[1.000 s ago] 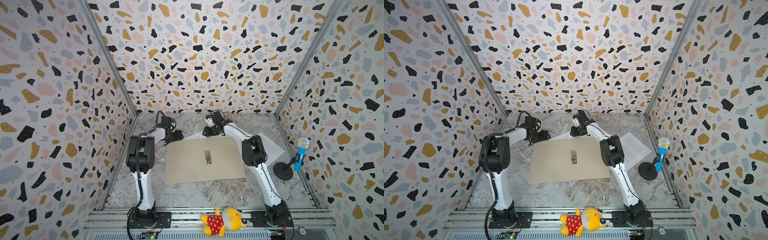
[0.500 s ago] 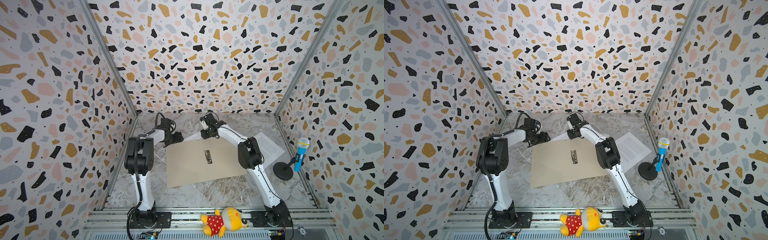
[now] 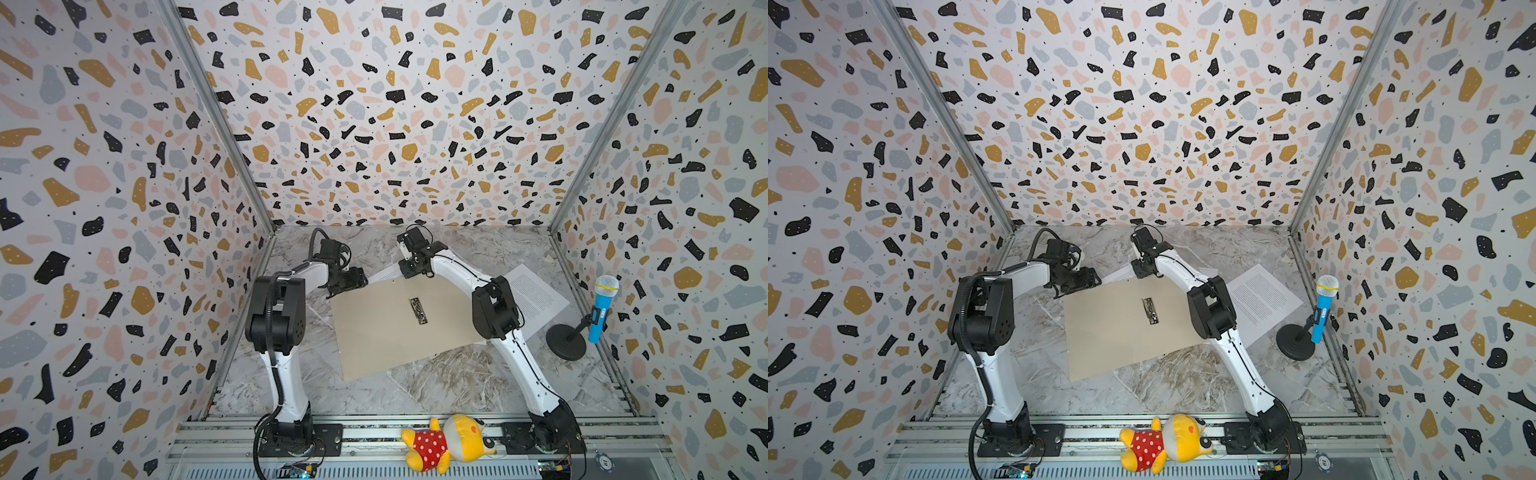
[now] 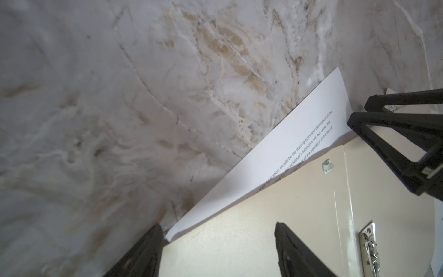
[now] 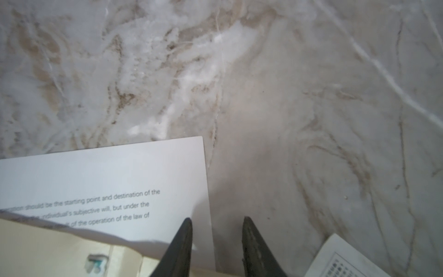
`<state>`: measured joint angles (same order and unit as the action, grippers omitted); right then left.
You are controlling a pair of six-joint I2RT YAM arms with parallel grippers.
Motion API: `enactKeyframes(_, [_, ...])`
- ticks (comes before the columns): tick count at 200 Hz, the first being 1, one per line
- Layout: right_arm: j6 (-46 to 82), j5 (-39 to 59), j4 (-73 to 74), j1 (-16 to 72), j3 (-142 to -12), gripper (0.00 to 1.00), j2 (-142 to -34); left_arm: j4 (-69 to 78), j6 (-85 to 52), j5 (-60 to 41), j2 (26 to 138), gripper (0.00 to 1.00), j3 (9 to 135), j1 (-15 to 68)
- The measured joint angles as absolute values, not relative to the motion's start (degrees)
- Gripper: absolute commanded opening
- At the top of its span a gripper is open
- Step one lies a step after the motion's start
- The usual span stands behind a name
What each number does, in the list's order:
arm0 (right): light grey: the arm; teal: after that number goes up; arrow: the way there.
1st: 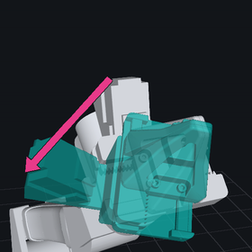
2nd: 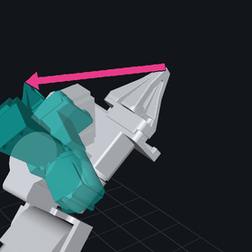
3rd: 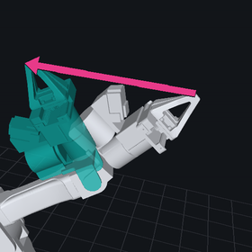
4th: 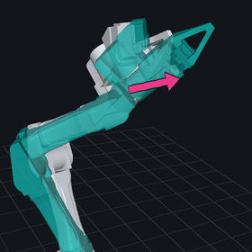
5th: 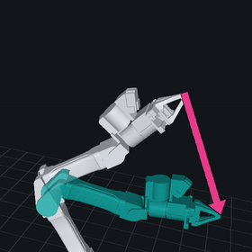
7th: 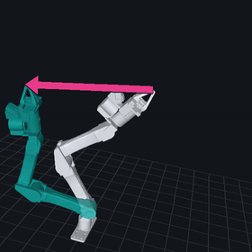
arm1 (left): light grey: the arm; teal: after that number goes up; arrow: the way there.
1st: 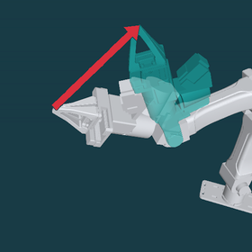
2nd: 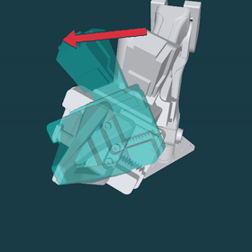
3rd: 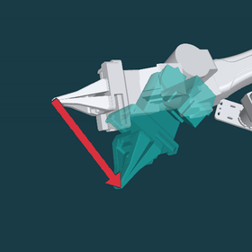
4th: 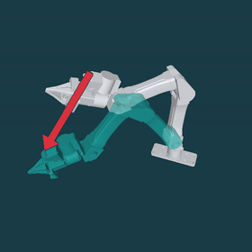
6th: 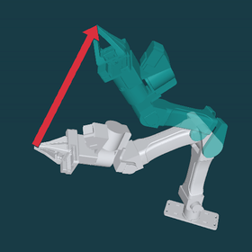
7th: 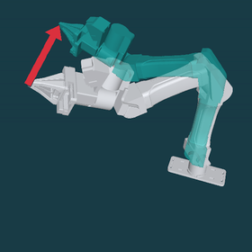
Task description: Put the files into the folder
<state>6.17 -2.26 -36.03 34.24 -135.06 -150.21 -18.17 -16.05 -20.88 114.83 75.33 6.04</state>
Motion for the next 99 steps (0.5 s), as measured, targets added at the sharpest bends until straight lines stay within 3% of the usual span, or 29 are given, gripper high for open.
enactKeyframes(62, [9.15, -2.28, -36.58, 32.95, -135.13, 0.33, -150.21, -16.16, -17.85, -23.22, 111.72, 0.75, 70.41, 6.07])
enactKeyframes(99, [10.00, -0.89, -36.60, 32.67, -135.13, 0.39, -150.21, -15.14, -19.73, -24.86, 111.33, 0.75, 69.67, 6.07])
